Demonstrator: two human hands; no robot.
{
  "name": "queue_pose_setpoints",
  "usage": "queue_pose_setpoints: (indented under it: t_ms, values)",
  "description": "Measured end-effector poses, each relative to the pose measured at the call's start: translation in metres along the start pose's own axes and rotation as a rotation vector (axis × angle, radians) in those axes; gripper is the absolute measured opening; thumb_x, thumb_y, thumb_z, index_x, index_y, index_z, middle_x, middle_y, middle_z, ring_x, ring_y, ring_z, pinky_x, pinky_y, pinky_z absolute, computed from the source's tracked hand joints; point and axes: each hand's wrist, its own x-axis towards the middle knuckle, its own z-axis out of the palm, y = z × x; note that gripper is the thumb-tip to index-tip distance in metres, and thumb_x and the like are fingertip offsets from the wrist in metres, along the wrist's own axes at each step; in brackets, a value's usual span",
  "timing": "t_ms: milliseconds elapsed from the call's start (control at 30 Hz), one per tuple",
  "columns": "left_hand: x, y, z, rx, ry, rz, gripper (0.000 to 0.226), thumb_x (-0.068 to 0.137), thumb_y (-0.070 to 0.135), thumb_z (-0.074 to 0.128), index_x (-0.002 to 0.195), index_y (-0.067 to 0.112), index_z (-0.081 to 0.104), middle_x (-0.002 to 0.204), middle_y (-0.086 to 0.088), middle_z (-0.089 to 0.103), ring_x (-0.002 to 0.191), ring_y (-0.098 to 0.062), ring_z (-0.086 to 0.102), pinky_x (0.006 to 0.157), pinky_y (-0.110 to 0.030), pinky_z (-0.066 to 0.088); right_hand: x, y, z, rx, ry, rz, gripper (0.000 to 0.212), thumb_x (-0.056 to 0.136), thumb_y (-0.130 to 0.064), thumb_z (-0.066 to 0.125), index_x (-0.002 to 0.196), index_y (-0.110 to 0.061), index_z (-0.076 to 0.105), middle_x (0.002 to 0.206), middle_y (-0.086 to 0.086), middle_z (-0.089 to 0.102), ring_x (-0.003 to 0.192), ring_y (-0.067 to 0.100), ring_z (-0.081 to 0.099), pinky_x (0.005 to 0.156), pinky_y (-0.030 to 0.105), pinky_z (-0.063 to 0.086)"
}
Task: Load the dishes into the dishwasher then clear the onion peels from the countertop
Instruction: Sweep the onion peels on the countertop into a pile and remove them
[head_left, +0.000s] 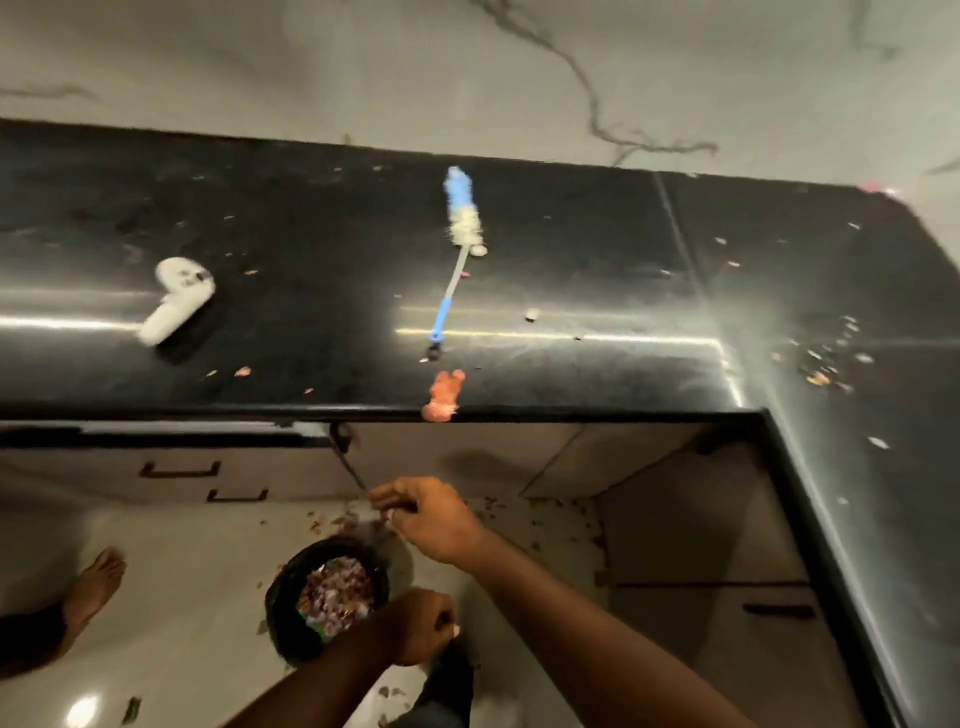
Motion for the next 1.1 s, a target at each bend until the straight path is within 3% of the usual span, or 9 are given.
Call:
queue_pose_setpoints:
  t_ms: [133,233,467,633,767,967,1100]
  values:
    - [0.025,0.058,-0.003,0.146,-0.144,0.094,0.034,0.1,0.04,0.051,0.116,0.016,0.069,0.115,-0.004,0.07,0.103,-0.02,0.065,0.091,-0.035,0.052,-0.06,0.041,-0.046,0.207,0.258,0.04,0.037,0.098,0.001,0.054,0.13,-0.012,0.07,0.126,0.002,0.073,0.115,0.01,0.069,0.098,0.028,0.058]
    - [0.034,0.11,0.012,0.279,-0.174,0.179,0.035,0.105,0.035,0.048,0.123,0.013,0.067,0.122,-0.01,0.068,0.109,-0.027,0.064,0.089,-0.032,0.046,-0.114,0.077,-0.066,0.375,0.454,0.086,0.03,0.099,-0.003,0.057,0.122,-0.014,0.073,0.118,0.004,0.075,0.109,0.015,0.072,0.097,0.039,0.06]
    - [0.016,0.209,0.088,0.396,-0.236,0.333,0.035,0.108,0.035,0.049,0.13,0.015,0.067,0.133,-0.006,0.066,0.12,-0.024,0.061,0.098,-0.032,0.045,-0.248,0.148,-0.063,0.765,0.848,0.091,0.023,0.1,0.002,0.057,0.11,-0.008,0.074,0.107,0.011,0.076,0.101,0.022,0.075,0.089,0.031,0.061]
    - [-0.016,0.229,0.141,0.385,-0.271,0.347,0.026,0.102,0.031,0.06,0.123,0.02,0.071,0.124,-0.001,0.071,0.111,-0.017,0.066,0.096,-0.028,0.053,-0.318,0.175,-0.039,1.044,0.945,0.047,0.025,0.094,0.01,0.063,0.107,-0.007,0.076,0.106,0.018,0.076,0.102,0.028,0.075,0.088,0.033,0.06]
    - [-0.029,0.249,0.154,0.401,-0.217,0.397,0.022,0.1,0.024,0.065,0.121,0.019,0.071,0.12,0.002,0.072,0.108,-0.011,0.067,0.096,-0.028,0.056,-0.352,0.184,-0.032,1.111,1.0,-0.013,0.031,0.088,0.012,0.068,0.107,-0.01,0.079,0.11,0.016,0.077,0.108,0.03,0.073,0.093,0.037,0.058]
    - [0.001,0.3,0.128,0.405,-0.081,0.495,0.02,0.098,0.023,0.07,0.117,0.019,0.073,0.114,0.004,0.073,0.098,-0.006,0.066,0.081,-0.014,0.05,-0.373,0.181,-0.066,1.201,1.132,-0.13,0.035,0.087,0.017,0.066,0.109,-0.007,0.078,0.107,0.014,0.076,0.1,0.025,0.071,0.085,0.032,0.058]
    - [0.034,0.329,0.094,0.34,-0.039,0.522,0.013,0.095,0.028,0.071,0.108,0.029,0.074,0.102,0.011,0.072,0.085,-0.002,0.067,0.077,-0.021,0.058,-0.37,0.166,-0.11,1.228,1.241,-0.192,0.032,0.088,0.018,0.064,0.112,-0.001,0.073,0.101,0.01,0.075,0.093,0.018,0.071,0.08,0.027,0.058]
